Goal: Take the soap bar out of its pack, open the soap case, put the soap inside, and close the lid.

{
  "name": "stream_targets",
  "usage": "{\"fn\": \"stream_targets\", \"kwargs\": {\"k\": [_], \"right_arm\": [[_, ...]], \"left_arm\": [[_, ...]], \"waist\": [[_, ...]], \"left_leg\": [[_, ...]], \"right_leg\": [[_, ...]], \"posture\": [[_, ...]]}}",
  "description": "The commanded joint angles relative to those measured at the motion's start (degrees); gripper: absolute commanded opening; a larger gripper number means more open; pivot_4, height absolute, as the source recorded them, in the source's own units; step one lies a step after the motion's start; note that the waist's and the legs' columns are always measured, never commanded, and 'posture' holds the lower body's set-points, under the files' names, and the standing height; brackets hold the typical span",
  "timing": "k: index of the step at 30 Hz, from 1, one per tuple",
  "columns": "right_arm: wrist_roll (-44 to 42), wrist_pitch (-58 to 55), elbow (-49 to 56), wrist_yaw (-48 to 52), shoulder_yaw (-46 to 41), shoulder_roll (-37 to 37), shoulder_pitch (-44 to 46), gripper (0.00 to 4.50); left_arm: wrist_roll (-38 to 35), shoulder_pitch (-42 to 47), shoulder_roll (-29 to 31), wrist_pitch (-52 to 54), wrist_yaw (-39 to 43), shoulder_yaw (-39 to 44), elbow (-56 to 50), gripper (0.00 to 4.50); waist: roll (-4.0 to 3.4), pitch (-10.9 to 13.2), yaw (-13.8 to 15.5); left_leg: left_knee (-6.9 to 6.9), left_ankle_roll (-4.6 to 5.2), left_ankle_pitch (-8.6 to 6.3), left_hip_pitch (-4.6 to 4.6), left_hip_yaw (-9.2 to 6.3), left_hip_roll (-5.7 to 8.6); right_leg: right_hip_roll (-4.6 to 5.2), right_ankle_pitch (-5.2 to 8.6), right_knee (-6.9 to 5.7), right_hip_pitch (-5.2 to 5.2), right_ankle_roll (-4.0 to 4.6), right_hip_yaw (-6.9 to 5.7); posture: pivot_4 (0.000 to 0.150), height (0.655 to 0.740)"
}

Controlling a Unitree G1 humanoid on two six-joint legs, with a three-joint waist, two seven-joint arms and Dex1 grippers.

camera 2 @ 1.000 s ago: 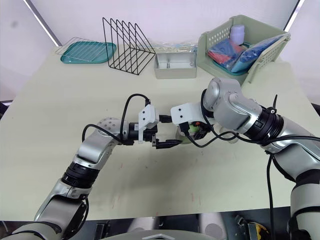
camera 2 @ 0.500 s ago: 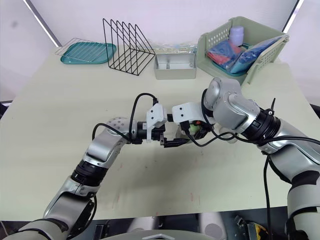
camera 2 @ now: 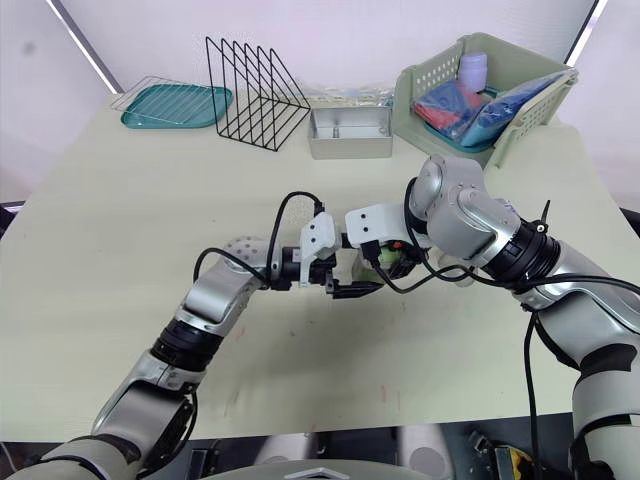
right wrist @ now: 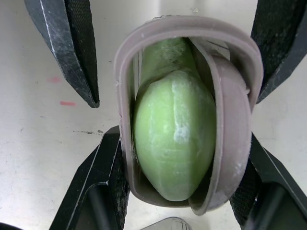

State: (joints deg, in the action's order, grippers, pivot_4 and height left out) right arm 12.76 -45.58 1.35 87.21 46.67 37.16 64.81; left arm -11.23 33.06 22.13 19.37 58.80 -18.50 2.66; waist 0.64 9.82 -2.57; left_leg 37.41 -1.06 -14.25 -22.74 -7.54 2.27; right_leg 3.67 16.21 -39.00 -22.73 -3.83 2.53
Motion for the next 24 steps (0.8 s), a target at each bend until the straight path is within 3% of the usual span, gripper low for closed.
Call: {"fn": "stream_targets", "kwargs": {"k": [1,3,15,20,24], "right_arm": [[1.5,0.3,-0.7,-0.8,1.4,-0.8,-1.4,2.02],[1.6,0.3,-0.8,-0.6,1.3,-1.0,-1.4,2.02],[2.0,0.5,-0.5,0.0,0.2,-1.3,-1.9,2.02],[1.1,2.0,-2.1,-1.6,-2.5,-2.3,-2.5,4.45],[-2.9,6.6,-4.1,-2.2,-8.1,-1.7,-4.7,4.45]], "left_arm": [[0.5,0.9,-0.7,-1.9,-0.3,0.2,0.1,2.79],[0.9,1.0,-1.1,-2.3,-0.4,0.0,0.5,1.95],[1.2,0.4,-0.5,-4.4,1.8,-0.1,0.5,1.9],[0.1,-1.0,1.6,-6.9,4.6,1.0,0.1,1.9],[0.9,-2.6,4.7,-13.6,6.9,2.0,3.1,1.9]], "waist": [[0.0,0.0,-0.1],[-0.01,0.0,0.0],[0.0,0.0,0.0],[-0.01,0.0,-0.1],[0.0,0.0,0.0]], "left_leg": [[0.0,0.0,0.0,0.0,0.0,0.0],[0.0,0.0,0.0,0.0,-0.01,0.0],[0.01,-0.01,0.0,0.01,-0.03,0.0],[-0.02,-0.03,0.02,-0.1,-0.02,0.0],[-0.06,-0.04,0.02,-0.12,0.01,0.0]], "right_leg": [[0.0,0.0,0.0,0.0,0.0,0.0],[0.0,0.0,0.0,-0.01,0.0,-0.01],[0.0,0.0,0.0,0.03,0.0,-0.03],[0.0,0.0,0.01,-0.09,0.01,-0.01],[0.02,0.0,0.06,-0.13,0.01,0.03]], "posture": [[0.15,0.74],[0.15,0.74],[0.15,0.74],[0.15,0.74],[0.15,0.74]]}}
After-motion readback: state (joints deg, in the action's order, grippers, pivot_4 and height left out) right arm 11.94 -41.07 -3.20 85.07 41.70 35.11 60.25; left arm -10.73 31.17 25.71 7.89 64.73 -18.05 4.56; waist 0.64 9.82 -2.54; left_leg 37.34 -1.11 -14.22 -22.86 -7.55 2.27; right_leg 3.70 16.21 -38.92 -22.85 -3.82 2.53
